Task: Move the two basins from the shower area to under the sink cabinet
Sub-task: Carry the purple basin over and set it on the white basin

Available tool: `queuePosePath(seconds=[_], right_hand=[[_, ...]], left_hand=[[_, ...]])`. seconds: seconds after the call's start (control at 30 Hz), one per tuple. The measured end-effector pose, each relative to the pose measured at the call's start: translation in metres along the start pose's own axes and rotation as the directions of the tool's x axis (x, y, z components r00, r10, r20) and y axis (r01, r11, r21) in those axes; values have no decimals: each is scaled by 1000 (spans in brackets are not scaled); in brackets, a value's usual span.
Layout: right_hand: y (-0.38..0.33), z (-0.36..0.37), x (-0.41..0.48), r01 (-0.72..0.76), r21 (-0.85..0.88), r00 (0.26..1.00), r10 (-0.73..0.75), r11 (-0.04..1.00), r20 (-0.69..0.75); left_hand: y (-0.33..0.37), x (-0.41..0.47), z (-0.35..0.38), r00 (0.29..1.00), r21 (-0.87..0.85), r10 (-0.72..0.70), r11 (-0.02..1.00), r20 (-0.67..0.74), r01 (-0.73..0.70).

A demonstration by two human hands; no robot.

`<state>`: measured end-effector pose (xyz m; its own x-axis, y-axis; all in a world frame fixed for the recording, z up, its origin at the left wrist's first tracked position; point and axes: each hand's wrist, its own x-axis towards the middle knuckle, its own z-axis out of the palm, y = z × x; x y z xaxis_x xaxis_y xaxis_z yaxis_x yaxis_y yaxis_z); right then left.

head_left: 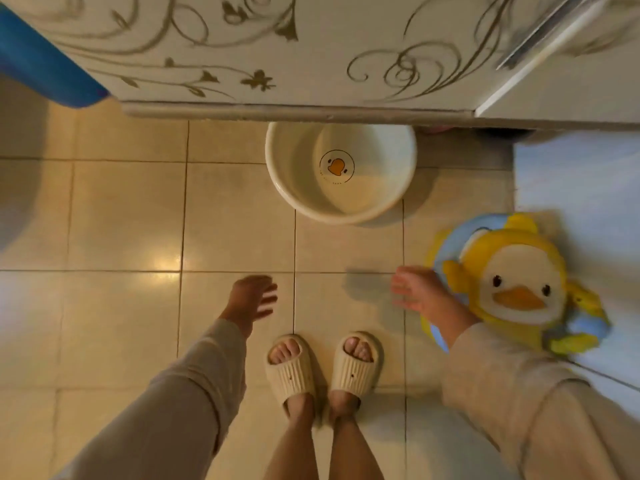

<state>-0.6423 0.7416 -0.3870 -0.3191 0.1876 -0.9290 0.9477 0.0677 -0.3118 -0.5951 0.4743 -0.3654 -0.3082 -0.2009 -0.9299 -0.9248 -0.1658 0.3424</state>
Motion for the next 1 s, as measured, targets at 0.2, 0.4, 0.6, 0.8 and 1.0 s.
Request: queuePosePath(seconds=[0.2,0.4,0.6,0.8,1.0], right_hand=[[107,-49,-231,-211,-99,970,220,973,99],[143,-103,-372,-171,-272,983,183,947,21],[100,-128,-409,-96,-303,995,97,948,-10],[49,-121,-401,57,-489,995,-9,870,100],[-2,-120,-395,156,-658,982,-46,736,181]], left_hand=[[-94,-203,-54,927,122,-374,919,-23,374],[-140,-345,-96,906,195,-418,885,-69,423],[-114,-403,-119,942,31,-318,946,-110,323],[-66,-415,-126,971,-180,-169,974,-169,139],[-51,-433,-113,968,-363,-64,931,-241,-29]])
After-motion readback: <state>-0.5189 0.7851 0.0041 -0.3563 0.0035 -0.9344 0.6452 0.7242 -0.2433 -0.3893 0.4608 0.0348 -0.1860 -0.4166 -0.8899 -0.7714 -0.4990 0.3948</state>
